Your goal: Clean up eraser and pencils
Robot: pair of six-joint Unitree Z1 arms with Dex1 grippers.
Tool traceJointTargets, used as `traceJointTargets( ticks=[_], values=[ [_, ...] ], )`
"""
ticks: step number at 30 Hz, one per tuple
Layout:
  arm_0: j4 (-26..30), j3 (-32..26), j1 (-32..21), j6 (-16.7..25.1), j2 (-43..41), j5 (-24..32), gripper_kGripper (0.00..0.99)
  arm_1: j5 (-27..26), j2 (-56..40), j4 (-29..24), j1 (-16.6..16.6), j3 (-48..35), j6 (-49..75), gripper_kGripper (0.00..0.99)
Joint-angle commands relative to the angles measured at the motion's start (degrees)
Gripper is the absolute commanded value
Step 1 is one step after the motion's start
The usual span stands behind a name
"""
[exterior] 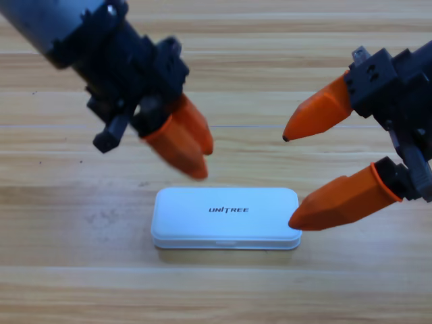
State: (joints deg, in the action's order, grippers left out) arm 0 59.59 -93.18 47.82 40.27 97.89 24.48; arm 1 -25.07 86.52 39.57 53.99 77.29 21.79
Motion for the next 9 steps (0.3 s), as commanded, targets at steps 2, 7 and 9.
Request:
traceJointTargets(
  ticks=[2, 7, 9],
  values=[
    [0.5, 2.9, 1.4, -0.6, -1.3, -0.7, 0.990, -0.8, 0.4, -0.5, -1.5, 0.0, -0.4, 0.989],
    [0.5, 3.0, 1.4, -0.5, -2.0, -1.1, 0.990, -0.8, 0.2, -0.5, -1.5, -0.1, -0.5, 0.989],
    [0.5, 3.1, 1.4, -0.5, -2.4, -1.2, 0.990, -0.8, 0.0, -0.5, -1.5, -0.1, -0.6, 0.989]
  ],
)
